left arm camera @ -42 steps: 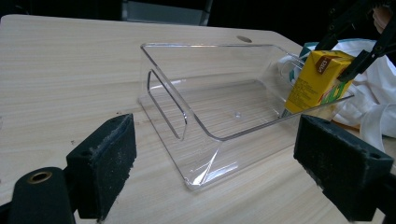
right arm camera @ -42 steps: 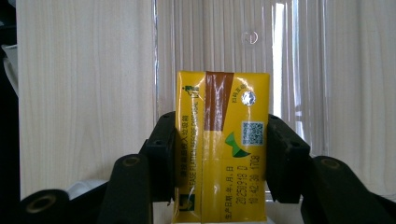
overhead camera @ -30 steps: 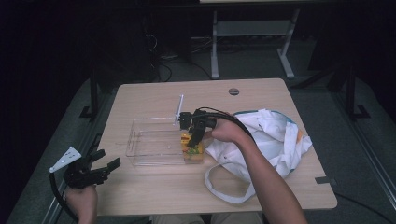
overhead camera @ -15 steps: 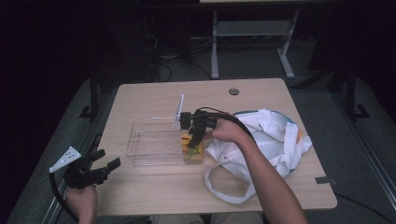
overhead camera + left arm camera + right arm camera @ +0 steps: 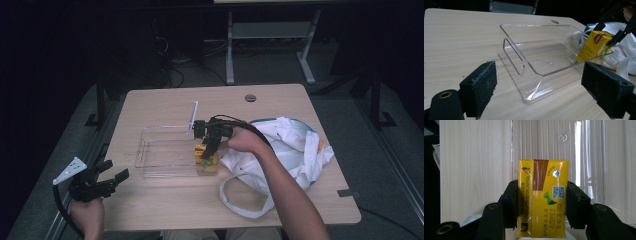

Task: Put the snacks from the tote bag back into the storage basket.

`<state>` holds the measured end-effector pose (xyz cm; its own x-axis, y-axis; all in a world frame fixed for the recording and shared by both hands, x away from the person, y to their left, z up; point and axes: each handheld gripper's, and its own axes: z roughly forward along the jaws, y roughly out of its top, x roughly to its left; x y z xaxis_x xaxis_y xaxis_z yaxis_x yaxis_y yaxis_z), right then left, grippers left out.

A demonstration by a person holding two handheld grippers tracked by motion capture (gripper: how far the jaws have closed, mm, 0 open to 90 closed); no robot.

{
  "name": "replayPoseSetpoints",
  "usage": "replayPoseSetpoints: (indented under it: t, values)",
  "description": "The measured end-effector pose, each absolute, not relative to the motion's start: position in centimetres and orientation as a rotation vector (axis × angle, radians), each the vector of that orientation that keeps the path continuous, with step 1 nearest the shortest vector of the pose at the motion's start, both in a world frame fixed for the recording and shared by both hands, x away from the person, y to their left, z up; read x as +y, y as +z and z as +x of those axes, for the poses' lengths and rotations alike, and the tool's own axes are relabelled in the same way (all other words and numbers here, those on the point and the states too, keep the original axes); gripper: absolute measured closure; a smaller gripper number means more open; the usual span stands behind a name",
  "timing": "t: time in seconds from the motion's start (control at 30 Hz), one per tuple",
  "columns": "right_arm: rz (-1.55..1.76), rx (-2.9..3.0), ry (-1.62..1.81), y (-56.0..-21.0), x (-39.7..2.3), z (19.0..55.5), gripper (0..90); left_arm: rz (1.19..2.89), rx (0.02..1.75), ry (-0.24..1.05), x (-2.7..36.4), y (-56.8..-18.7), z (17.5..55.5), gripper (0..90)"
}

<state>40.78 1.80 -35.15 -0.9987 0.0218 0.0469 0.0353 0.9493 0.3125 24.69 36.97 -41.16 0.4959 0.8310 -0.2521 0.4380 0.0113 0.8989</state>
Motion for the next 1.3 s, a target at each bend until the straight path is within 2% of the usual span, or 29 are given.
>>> replayPoseSetpoints:
  t: [1.3]
  values:
    - [-0.076, -3.022, -0.580, -34.27, 1.36, 40.61, 46.1, 1.614, 1.115, 0.436, 36.95, -41.16, 24.71, 12.5]
